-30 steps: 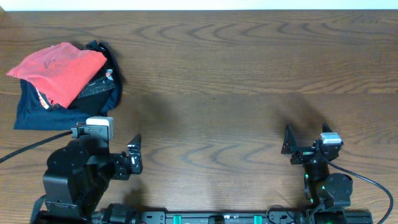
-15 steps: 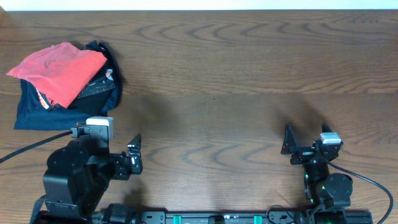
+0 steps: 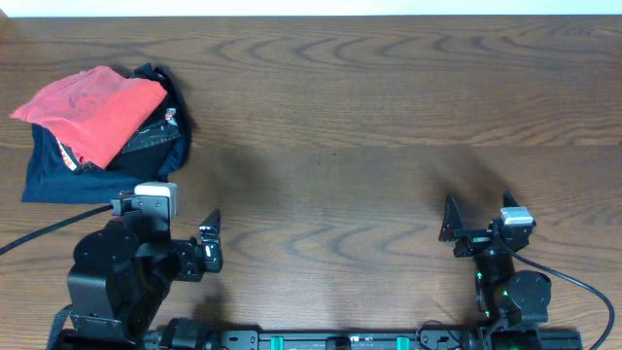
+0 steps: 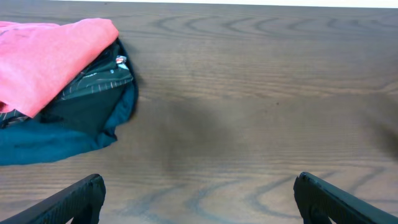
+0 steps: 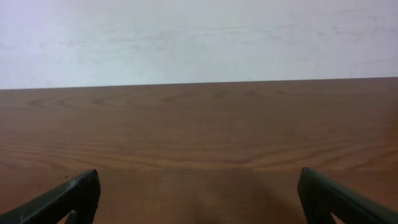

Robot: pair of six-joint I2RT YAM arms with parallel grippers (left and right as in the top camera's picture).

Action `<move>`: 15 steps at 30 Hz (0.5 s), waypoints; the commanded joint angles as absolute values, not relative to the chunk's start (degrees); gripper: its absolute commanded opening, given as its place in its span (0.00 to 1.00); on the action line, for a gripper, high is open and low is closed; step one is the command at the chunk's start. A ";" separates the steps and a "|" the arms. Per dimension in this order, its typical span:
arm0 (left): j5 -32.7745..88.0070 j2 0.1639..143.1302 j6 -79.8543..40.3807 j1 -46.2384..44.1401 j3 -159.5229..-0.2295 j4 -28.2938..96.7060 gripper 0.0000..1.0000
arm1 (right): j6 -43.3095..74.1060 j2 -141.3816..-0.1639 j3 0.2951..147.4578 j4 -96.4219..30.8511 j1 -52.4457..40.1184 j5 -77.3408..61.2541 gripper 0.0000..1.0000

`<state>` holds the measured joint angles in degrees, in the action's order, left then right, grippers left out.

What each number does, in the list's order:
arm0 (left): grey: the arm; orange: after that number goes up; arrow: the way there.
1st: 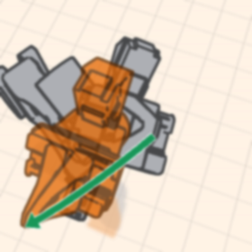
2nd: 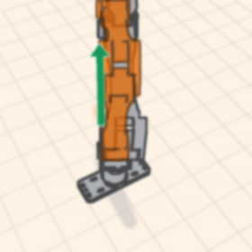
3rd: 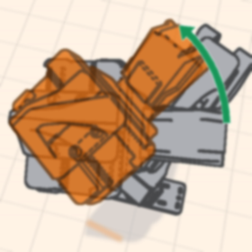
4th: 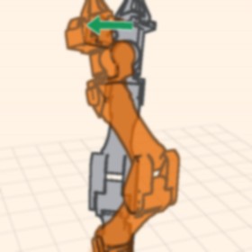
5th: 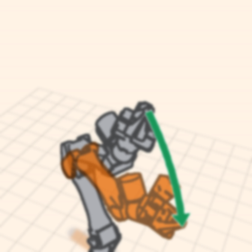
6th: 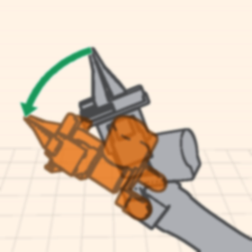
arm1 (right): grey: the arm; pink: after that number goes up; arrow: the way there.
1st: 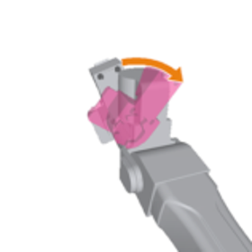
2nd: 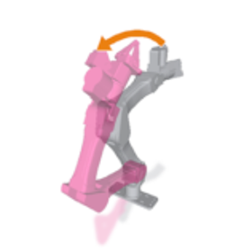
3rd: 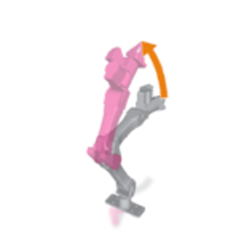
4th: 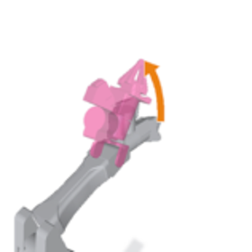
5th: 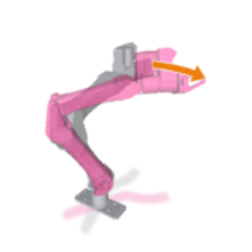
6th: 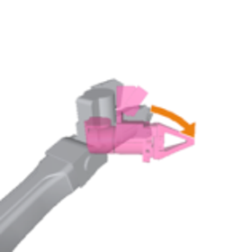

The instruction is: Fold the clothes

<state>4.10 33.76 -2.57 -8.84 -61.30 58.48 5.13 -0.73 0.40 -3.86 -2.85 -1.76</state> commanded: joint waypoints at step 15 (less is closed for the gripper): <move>2.57 7.46 0.34 2.76 -27.38 41.95 0.98 | 4.19 -0.34 0.32 -4.05 -2.42 -2.39 0.99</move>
